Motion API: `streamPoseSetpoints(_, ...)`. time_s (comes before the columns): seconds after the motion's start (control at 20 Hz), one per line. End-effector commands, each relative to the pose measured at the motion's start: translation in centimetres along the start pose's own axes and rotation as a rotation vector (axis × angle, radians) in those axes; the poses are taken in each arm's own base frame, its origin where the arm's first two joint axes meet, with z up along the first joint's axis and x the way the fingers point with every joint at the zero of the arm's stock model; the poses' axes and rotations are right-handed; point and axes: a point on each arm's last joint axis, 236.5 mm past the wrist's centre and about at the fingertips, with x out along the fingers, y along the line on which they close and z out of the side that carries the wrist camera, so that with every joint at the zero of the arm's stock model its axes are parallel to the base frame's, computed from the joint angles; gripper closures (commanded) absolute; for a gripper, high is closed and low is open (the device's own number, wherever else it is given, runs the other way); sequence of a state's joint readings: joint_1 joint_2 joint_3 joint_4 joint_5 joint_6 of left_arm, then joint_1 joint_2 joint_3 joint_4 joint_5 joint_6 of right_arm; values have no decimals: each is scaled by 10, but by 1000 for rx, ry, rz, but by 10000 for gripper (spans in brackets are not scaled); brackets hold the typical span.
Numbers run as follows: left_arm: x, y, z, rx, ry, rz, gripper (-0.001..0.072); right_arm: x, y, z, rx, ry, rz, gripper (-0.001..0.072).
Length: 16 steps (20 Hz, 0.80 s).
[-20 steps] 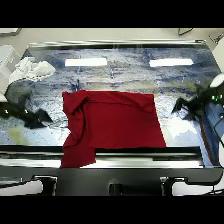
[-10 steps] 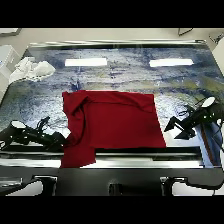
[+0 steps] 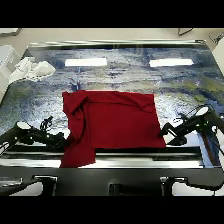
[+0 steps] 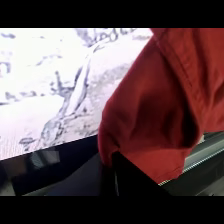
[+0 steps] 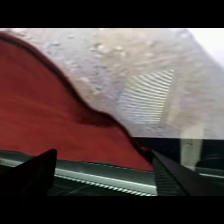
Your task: Fold the clothes and pants, and hang the long-sleeved shirts on hangers.
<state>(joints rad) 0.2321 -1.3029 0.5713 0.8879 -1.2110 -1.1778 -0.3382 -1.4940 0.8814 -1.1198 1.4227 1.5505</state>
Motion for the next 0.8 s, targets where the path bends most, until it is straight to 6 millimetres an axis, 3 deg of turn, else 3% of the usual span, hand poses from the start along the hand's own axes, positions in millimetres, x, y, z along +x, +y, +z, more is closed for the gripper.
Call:
streamPoseSetpoints(0.0, -4, -8, -2, 10, -5, -19, 684, 18, 8, 4, -44, -23, -12, 90)
streamPoseSetpoints(0.05, -5, -12, -1, 11, -13, -30, 684, 21, 14, 2, -70, -15, -23, 314)
streamPoseSetpoints(0.1, -9, -18, 0, 19, -22, -44, 684, 22, 20, -2, -93, -5, -30, 595)
streamPoseSetpoints(0.15, -17, -26, 5, 43, -40, -54, 684, 18, 26, -4, -115, -2, -29, 676)
streamPoseSetpoints(0.25, -55, -55, 27, 159, -149, -54, 685, -15, 47, 4, -203, -83, -17, 676)
streamPoseSetpoints(0.3, -88, -79, 42, 237, -249, -55, 685, -50, 67, 14, -270, -192, -9, 676)
streamPoseSetpoints(0.35, -138, -114, 58, 337, -396, -55, 685, -96, 93, 21, -355, -336, 2, 676)
streamPoseSetpoints(0.4, -195, -152, 66, 428, -560, -54, 686, -158, 126, 22, -449, -535, 13, 676)
streamPoseSetpoints(0.45, -266, -197, 64, 527, -762, -46, 685, -227, 158, 11, -537, -756, 22, 675)
streamPoseSetpoints(0.5, -341, -242, 46, 627, -984, -21, 685, -306, 188, -15, -619, -1015, 28, 675)
streamPoseSetpoints(0.55, -408, -282, 16, 723, -1197, 10, 685, -384, 209, -57, -683, -1290, 26, 675)
streamPoseSetpoints(0.6, -470, -320, -28, 816, -1417, 51, 685, -447, 221, -107, -726, -1532, 27, 675)
streamPoseSetpoints(0.65, -512, -347, -73, 870, -1591, 75, 685, -497, 224, -166, -758, -1749, 31, 675)
streamPoseSetpoints(0.7, -538, -368, -117, 900, -1718, 58, 685, -526, 224, -218, -780, -1910, 51, 675)
streamPoseSetpoints(0.75, -550, -385, -157, 924, -1805, 19, 685, -544, 221, -266, -796, -2045, 90, 675)
